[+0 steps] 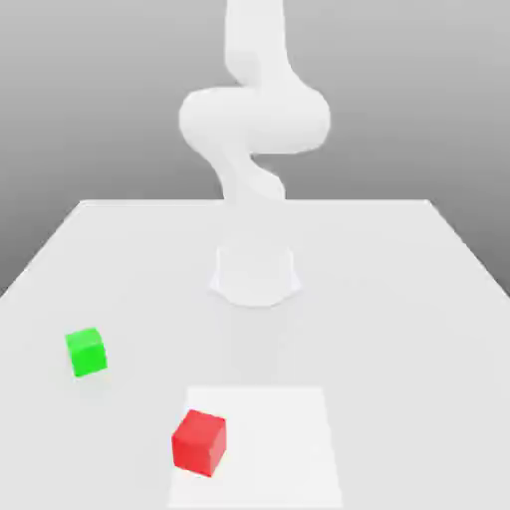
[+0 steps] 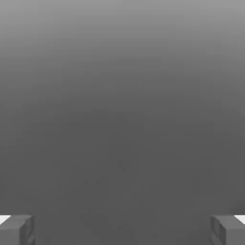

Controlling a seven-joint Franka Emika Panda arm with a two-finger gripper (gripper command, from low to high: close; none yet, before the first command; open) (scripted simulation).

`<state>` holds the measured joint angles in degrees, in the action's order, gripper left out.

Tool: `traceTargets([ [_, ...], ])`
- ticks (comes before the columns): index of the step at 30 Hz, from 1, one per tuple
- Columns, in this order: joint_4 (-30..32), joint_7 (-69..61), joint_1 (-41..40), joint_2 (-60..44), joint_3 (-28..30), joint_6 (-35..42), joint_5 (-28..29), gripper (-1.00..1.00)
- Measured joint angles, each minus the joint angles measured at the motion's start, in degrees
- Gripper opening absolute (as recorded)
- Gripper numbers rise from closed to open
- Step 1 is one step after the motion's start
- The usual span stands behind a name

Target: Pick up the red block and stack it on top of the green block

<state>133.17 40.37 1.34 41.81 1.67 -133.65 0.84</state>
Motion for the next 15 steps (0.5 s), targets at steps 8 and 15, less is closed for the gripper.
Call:
traceTargets([
  [8, 4.57, -18.32, 4.59, -12.88, 6.45, -6.23, 2.13, 0.00],
  [15, 8.49, -35.66, 7.41, -23.99, 11.56, -11.59, 1.63, 0.00],
])
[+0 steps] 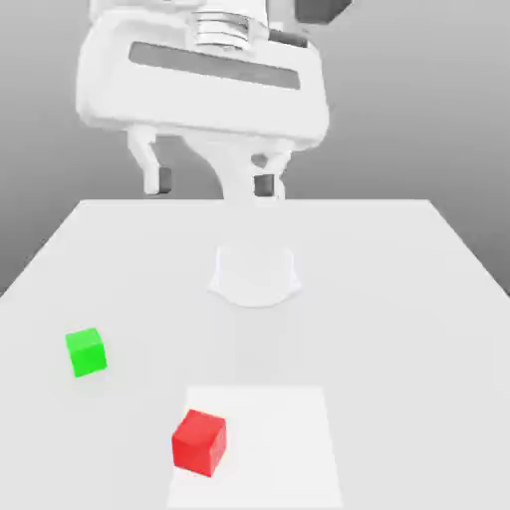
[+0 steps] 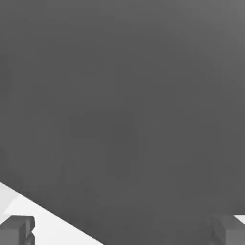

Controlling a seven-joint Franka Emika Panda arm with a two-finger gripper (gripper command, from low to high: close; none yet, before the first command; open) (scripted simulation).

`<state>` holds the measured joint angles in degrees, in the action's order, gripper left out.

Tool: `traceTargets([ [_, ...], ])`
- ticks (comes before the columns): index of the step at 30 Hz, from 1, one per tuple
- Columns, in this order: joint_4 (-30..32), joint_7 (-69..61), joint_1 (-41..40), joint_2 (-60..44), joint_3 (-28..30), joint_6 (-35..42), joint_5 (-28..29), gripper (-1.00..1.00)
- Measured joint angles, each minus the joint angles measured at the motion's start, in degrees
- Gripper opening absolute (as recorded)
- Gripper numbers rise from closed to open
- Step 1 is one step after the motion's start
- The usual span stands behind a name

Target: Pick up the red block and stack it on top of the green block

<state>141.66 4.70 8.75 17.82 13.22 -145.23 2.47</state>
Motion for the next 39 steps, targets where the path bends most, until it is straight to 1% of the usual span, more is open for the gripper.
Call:
traceTargets([
  [8, 4.48, -21.78, 1.93, -13.05, 4.26, -6.13, -3.31, 0.00],
  [14, 7.82, -38.93, 0.39, -23.01, 3.90, -10.63, -6.95, 0.00],
  [17, 7.61, -44.00, -1.43, -28.92, 1.50, -14.82, -10.70, 0.00],
  [20, 6.65, -47.30, -4.51, -35.08, -2.43, -19.78, -14.73, 0.00],
  [21, 6.45, -47.87, -5.18, -36.28, -3.27, -20.77, -15.46, -1.00],
  [27, 6.35, -48.17, -5.49, -36.88, -3.66, -21.13, -15.85, -1.00],
  [29, 6.73, -47.10, -4.50, -34.76, -2.35, -19.39, -14.40, -1.00],
  [34, 8.65, -42.55, -3.49, -25.03, 1.36, -11.92, -6.77, -1.00],
  [37, 11.70, -46.77, -10.57, -19.91, 6.02, -10.33, -1.16, -1.00],
  [39, 13.89, -50.46, -17.34, -16.64, 8.29, -9.51, 2.29, -1.00],
])
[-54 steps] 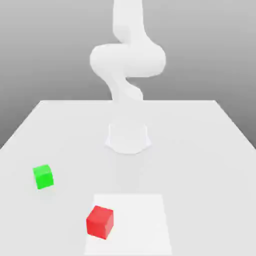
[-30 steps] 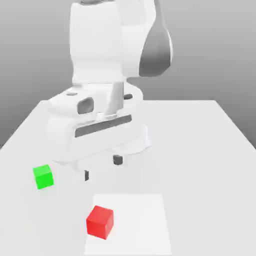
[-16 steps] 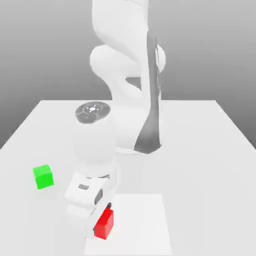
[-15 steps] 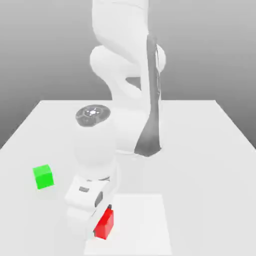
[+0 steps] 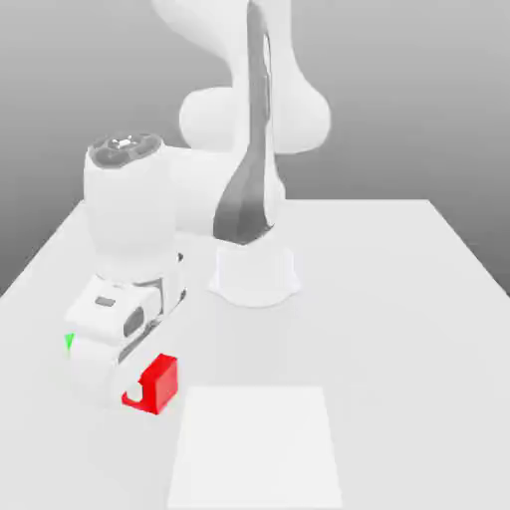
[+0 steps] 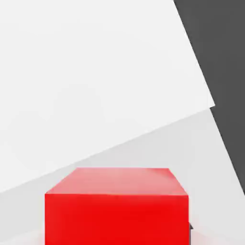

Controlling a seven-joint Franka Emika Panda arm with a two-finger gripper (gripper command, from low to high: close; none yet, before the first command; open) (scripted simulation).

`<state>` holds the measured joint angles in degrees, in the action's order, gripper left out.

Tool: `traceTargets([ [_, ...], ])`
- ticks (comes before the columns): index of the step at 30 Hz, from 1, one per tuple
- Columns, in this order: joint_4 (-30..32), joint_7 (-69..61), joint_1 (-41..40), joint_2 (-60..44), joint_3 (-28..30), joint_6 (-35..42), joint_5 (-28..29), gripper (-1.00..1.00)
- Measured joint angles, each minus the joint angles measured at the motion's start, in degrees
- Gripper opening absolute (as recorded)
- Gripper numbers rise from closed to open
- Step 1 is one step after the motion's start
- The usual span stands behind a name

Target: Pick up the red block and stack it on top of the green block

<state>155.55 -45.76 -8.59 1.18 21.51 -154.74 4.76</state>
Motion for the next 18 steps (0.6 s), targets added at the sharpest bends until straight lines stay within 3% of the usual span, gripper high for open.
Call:
traceTargets([
  [6, 6.72, -13.13, -9.96, 9.37, 7.63, 2.12, 7.96, -1.00],
  [8, 7.94, -16.57, -11.43, 9.74, 9.77, 1.22, 8.13, -1.00],
  [12, 8.16, -22.01, -9.18, 4.07, 11.63, -4.37, 1.94, -1.00],
  [16, 8.03, -31.10, -7.91, -3.57, 9.30, -10.75, -10.90, -1.00],
  [17, 7.98, -32.83, -8.56, -4.83, 8.24, -11.75, -13.35, 1.00],
  [18, 7.98, -32.83, -8.56, -4.83, 8.24, -11.75, -13.35, 1.00],
])
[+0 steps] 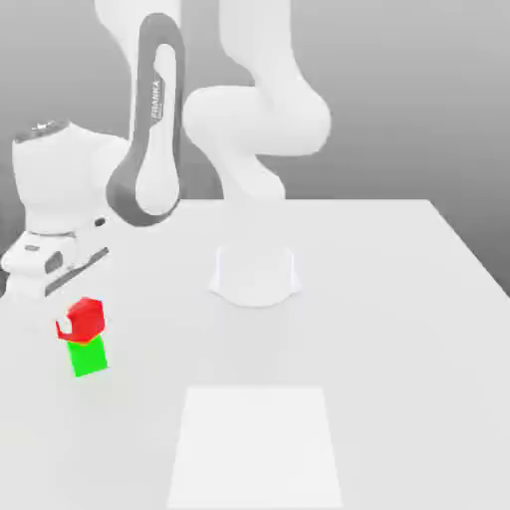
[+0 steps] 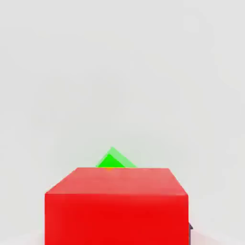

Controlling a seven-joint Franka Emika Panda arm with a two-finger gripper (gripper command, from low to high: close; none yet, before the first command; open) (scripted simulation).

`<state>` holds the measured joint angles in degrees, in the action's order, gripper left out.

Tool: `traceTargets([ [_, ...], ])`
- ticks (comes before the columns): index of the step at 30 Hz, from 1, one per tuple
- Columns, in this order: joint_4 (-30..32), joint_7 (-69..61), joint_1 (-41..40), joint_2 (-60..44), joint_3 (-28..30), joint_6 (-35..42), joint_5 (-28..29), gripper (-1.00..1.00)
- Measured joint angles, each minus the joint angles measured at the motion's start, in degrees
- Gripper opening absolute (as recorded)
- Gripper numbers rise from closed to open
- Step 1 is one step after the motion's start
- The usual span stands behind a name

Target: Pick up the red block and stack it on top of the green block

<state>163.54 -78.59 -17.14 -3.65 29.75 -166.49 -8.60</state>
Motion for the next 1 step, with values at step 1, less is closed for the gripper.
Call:
traceTargets([
  [1, 0.00, 0.00, 0.00, 0.00, 0.00, 0.00, 0.00, 1.00],
])
